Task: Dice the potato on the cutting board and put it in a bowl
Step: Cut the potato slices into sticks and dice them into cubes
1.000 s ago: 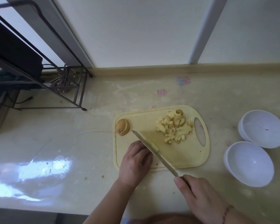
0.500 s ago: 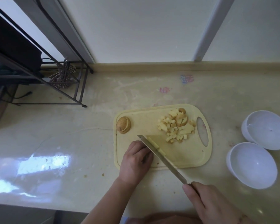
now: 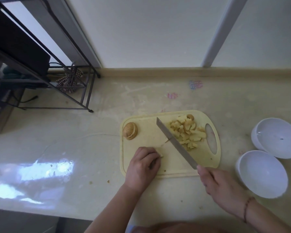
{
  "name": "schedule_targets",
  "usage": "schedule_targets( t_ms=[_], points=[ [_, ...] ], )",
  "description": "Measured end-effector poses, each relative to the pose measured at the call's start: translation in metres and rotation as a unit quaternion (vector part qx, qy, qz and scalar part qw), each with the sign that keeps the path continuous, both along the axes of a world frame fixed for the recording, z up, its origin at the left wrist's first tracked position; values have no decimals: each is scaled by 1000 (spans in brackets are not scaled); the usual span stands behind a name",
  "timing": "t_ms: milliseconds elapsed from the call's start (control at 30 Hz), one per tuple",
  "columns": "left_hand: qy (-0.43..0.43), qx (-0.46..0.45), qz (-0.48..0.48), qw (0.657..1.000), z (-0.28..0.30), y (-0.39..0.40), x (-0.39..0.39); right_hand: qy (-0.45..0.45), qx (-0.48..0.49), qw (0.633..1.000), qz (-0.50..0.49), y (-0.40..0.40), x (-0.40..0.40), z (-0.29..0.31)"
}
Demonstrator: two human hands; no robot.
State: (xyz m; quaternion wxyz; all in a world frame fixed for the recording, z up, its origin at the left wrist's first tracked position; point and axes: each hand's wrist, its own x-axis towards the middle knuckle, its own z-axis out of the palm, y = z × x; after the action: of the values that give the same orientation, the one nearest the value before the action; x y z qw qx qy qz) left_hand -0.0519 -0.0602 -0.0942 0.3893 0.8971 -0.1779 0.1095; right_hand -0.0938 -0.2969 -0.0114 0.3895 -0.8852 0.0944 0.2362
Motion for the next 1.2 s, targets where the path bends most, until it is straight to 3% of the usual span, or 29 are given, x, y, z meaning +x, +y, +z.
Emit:
schedule_targets(
  t_ms=[200, 467, 733, 1067, 1133, 1200],
  points=[
    [36, 30, 46, 998, 4, 3, -1, 55, -16, 998, 35, 4, 8, 11],
    [65, 46, 43, 996, 13, -20, 21, 62, -18, 997, 50, 10, 20, 19],
    [87, 35, 46, 995, 14, -37, 37, 13, -9, 1000, 18, 22, -1, 2],
    [188, -48, 129, 973, 36, -36, 31, -30, 12, 999, -17, 25, -10, 16],
    [157, -90, 181, 967, 50, -18, 22, -37, -37, 999, 8, 27, -6, 22],
    [71, -134, 227, 962, 63, 0, 17, -46, -112, 991, 50, 29, -3, 28]
  ],
)
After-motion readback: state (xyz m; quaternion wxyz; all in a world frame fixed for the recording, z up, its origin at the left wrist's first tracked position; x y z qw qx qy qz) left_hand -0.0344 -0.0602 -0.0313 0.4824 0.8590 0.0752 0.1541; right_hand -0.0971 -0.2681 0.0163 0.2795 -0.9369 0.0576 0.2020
